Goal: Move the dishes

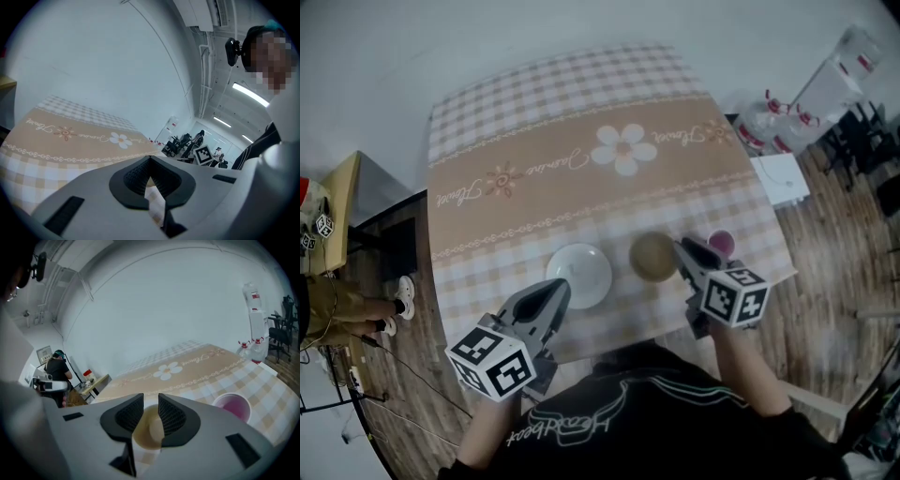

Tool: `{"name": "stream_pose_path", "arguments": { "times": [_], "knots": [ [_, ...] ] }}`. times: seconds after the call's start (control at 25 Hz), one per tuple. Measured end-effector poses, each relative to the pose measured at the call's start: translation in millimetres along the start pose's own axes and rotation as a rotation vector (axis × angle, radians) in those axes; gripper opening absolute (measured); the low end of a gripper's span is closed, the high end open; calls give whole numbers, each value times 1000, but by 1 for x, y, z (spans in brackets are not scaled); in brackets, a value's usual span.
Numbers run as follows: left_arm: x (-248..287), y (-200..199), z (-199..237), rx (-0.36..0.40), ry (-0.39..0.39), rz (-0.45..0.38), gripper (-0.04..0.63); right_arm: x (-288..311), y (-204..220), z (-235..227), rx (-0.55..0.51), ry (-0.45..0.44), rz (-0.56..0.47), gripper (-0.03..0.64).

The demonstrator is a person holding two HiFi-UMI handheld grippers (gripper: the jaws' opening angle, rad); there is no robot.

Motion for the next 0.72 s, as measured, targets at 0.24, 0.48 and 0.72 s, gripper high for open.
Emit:
{"name": "stream_pose_path", "arguments": {
  "times": [0.24, 0.48, 0.72],
  "knots": [
    [-32, 12, -20, 57, 60, -10, -5, -62, -4, 53, -16, -229, -241, 87],
    [-57, 19, -43, 113, 129, -23, -5, -111, 13, 103, -132, -416, -322, 25],
    [-70, 31, -80, 132, 170, -47, -5, -151, 31, 126, -207, -548, -289, 14]
  ]
}}
Point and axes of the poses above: the fingertips, and each gripper's own axes: x forward along the fingers, z to its left, y out of its underside, the point moved 10 cm from there along -x, backward along the fingers, and after that the axes turned 8 degrees about y, right-handed, at the moved point
